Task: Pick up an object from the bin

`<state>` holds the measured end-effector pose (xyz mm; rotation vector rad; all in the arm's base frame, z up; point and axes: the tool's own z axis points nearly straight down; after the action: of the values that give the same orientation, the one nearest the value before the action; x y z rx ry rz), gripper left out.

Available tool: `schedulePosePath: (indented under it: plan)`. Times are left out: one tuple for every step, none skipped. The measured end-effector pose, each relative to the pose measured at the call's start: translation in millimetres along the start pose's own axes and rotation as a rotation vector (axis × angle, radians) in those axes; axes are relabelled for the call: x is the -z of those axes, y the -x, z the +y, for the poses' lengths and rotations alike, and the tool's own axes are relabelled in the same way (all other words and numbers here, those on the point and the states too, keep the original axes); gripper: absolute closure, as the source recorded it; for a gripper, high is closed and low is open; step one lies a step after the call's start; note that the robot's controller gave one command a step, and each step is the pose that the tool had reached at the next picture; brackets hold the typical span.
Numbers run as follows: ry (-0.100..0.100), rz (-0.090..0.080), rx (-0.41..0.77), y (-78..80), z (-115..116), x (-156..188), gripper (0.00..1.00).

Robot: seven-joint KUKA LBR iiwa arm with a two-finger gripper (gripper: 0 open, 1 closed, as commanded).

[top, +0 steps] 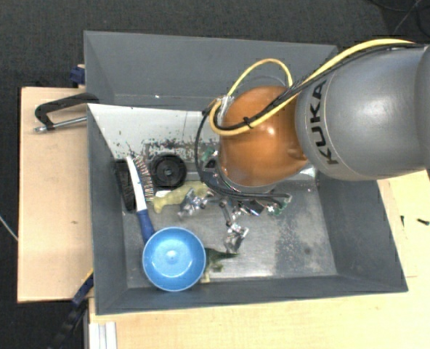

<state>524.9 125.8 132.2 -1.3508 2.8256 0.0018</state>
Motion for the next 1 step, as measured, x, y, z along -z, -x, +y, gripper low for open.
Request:
schedulePosePath:
  plan:
    - [-0.016, -0.01, 0.311, 40.2, 44.9, -38.1, 0.0]
